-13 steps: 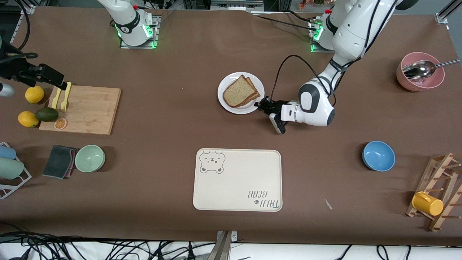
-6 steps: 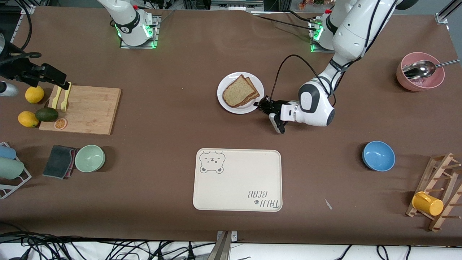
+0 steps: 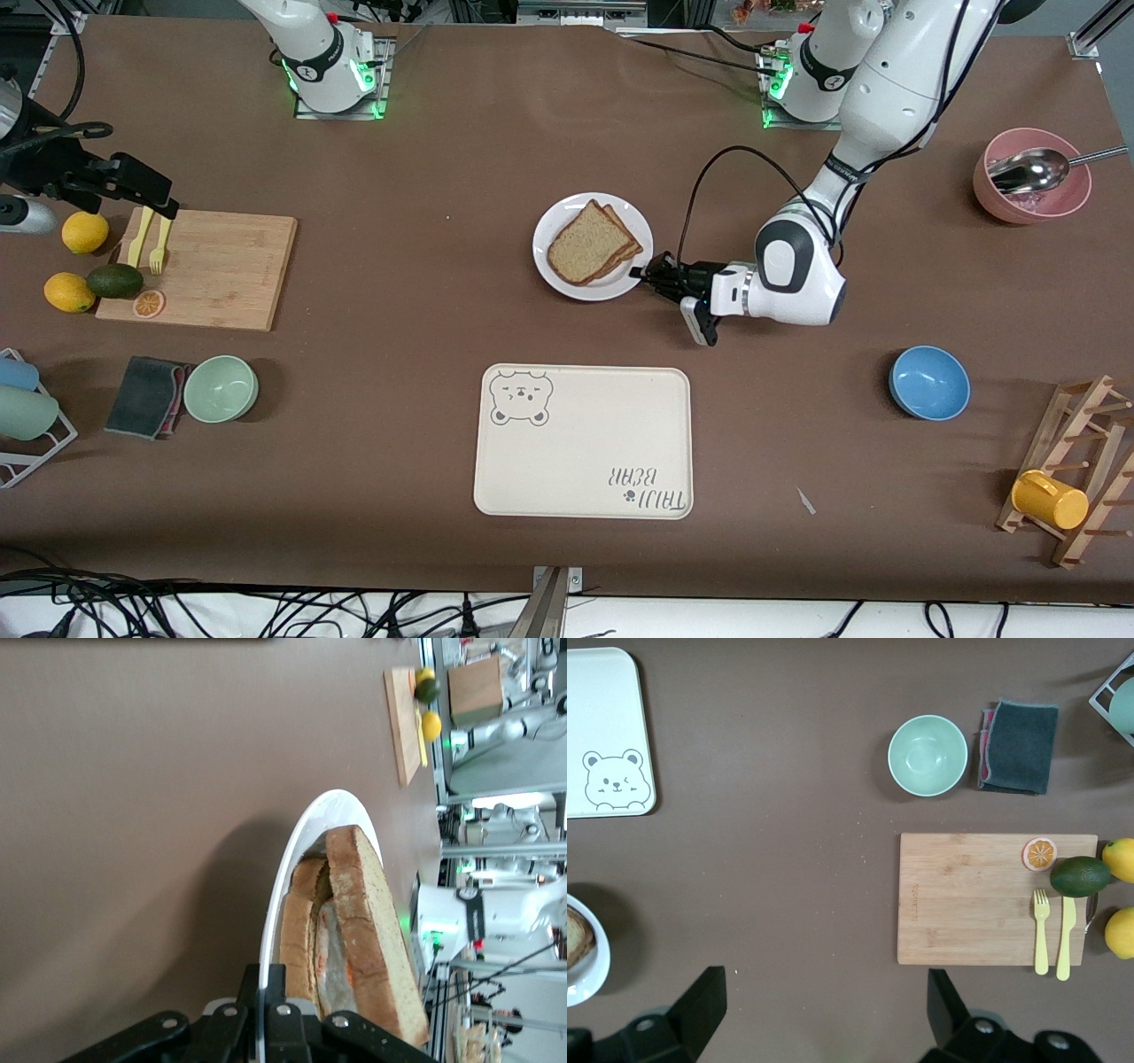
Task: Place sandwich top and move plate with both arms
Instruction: 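Slide the plate with the left gripper onto the cream bear tray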
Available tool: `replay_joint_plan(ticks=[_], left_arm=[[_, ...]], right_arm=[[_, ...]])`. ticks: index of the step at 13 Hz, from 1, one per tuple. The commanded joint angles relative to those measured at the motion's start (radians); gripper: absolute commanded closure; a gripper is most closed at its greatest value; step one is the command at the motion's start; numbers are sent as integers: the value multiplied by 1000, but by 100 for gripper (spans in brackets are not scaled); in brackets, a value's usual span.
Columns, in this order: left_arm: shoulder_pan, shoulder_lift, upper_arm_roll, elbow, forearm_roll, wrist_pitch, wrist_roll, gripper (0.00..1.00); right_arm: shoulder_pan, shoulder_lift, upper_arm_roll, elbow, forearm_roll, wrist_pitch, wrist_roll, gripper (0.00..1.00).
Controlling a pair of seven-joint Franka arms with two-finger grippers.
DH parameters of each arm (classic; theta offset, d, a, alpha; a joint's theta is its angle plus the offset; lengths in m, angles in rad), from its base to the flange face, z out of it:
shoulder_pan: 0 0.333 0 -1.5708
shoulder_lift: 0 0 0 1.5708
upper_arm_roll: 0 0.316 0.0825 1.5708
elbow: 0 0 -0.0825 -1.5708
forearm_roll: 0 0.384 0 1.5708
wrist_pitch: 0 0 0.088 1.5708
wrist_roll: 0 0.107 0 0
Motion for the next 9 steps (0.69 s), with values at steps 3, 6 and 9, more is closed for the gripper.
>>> replay_joint_plan(ticks=[3,6,9], left_arm=[[-8,26,2,208,-38,-26,-238,100],[-4,86,15,331,-34,-17,-313,100],[-6,207,38,507,-34,-3,-388,100]], right_arm=[[-3,-7,-5,21,14,-24,-15,0],[-3,-18,-12,21,7,-31,-19,0],[-1,-10,-6,33,5,-16,-73,0]])
